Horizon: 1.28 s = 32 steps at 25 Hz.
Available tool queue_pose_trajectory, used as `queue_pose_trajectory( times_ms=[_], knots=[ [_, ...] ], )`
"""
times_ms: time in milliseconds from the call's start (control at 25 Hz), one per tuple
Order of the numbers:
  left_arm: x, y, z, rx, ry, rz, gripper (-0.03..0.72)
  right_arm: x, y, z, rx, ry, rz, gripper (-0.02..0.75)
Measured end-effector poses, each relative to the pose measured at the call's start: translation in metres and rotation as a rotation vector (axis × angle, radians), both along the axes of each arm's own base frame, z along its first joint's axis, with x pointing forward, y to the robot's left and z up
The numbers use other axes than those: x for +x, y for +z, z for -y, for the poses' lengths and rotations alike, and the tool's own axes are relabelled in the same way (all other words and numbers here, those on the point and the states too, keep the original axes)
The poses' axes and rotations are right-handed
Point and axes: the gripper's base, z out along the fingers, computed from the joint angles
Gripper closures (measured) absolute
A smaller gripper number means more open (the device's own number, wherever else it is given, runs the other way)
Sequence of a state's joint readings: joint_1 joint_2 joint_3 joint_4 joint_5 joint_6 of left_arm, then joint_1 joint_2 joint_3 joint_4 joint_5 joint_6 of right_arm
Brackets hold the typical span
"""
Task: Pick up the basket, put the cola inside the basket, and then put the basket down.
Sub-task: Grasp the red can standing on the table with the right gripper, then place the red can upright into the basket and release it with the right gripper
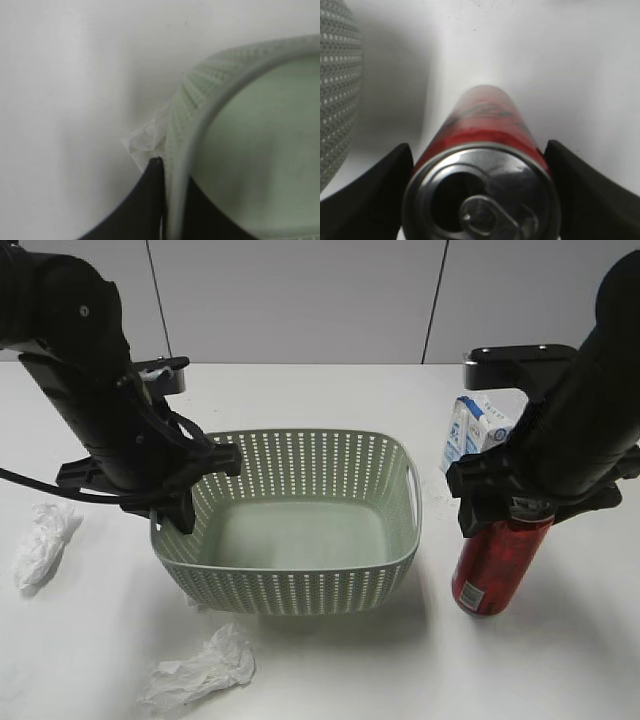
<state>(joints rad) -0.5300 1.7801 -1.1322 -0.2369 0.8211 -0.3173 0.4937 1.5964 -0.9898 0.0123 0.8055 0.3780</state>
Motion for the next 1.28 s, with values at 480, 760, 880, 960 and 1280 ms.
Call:
queue_pose_trajectory(
  times_ms=[480, 760, 880, 960, 1280],
  knots=[
    [0.000, 0.000, 0.000, 0.000, 0.000, 0.000, 0.690, -0.003, 0.020, 0.001, 0.024, 0.012, 0.047, 0.236],
    [0.000, 0.000, 0.000, 0.000, 0.000, 0.000, 0.690, -0.004, 0.097, 0.003, 0.050, 0.107, 0.194, 0.236],
    [0.000, 0.000, 0.000, 0.000, 0.000, 0.001, 0.690, -0.003, 0.134, -0.002, 0.065, 0.147, 0.247, 0.236],
    [0.000, 0.000, 0.000, -0.001, 0.000, 0.002, 0.690, -0.005, 0.157, -0.014, 0.083, 0.199, 0.298, 0.236],
    [0.000, 0.000, 0.000, -0.002, 0.001, 0.004, 0.690, -0.012, 0.153, -0.092, 0.111, 0.410, 0.280, 0.236]
  ],
)
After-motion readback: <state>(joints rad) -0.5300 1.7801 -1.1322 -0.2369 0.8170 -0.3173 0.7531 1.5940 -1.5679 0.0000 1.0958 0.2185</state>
